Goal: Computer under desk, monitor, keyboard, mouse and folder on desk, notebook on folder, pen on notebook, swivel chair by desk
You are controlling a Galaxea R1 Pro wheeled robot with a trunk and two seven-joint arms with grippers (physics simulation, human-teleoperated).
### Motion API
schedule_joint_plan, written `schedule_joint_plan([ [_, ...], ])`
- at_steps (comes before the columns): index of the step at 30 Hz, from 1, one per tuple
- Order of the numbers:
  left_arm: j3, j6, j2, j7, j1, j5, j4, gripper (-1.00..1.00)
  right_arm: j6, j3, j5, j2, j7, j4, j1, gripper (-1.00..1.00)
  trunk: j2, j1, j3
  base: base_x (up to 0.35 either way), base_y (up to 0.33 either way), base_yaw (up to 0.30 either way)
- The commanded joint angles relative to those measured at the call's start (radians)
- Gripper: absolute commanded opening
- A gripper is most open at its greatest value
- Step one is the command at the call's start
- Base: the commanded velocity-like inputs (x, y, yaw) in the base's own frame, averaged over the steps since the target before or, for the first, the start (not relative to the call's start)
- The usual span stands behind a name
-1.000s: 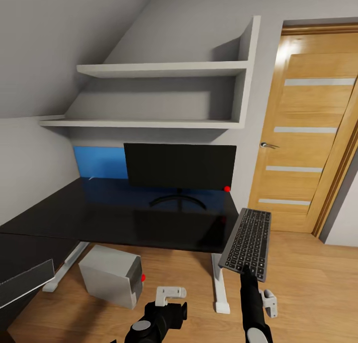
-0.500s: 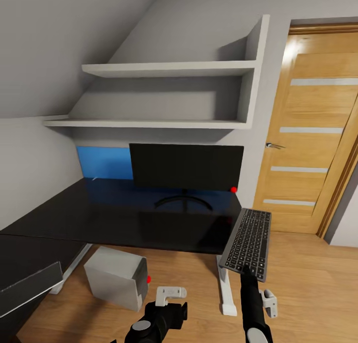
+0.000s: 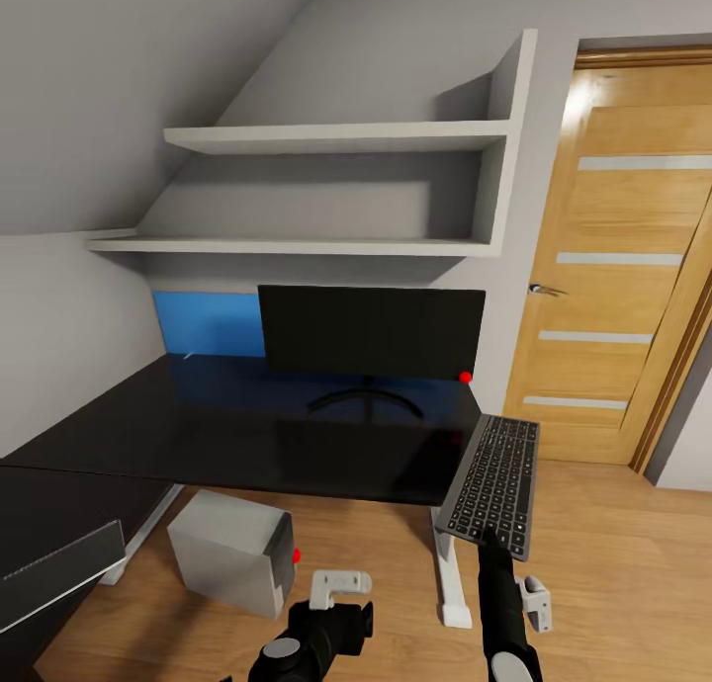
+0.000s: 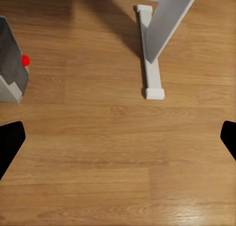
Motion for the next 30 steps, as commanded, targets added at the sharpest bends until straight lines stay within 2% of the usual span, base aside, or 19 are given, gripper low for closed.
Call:
schedule_joint_plan([
  [1, -0.007, 0.003, 0.0, 0.007, -0.001, 0.003, -0.001, 1.0, -0.001, -0.001, -0.012, 0.001, 0.011, 0.0, -0.001, -1.0, -0.001, 0.0, -0.001, 0.0, 0.0, 0.0],
  [2, -0.033, 0.002, 0.001, 0.011, -0.001, -0.001, -0.001, 1.0, -0.001, -0.001, -0.012, 0.001, 0.011, 0.0, -0.001, -1.0, -0.001, 0.0, -0.001, 0.0, 0.287, 0.0],
  [3, -0.034, 0.001, 0.001, 0.011, -0.001, 0.0, -0.001, 1.0, -0.001, -0.001, -0.012, 0.001, 0.011, 0.0, -0.001, -1.0, -0.001, 0.0, -0.001, 0.0, 0.191, 0.0],
  [9, -0.036, 0.001, 0.001, 0.011, -0.001, 0.0, -0.001, 1.0, -0.001, -0.001, -0.012, 0.0, 0.011, 0.0, -0.001, -1.0, -0.001, 0.0, -0.001, 0.006, 0.063, 0.0],
  [17, -0.036, 0.001, 0.001, 0.01, -0.001, 0.0, -0.001, 1.0, -0.001, -0.001, -0.012, 0.0, 0.011, -0.001, -0.001, -1.0, -0.001, 0.0, -0.001, 0.184, 0.049, 0.0],
  [30, -0.035, 0.001, 0.0, 0.011, -0.001, -0.001, -0.002, 1.0, 0.003, -0.001, -0.012, -0.002, 0.011, -0.004, -0.001, -1.0, -0.001, 0.0, -0.001, 0.007, 0.002, 0.0],
])
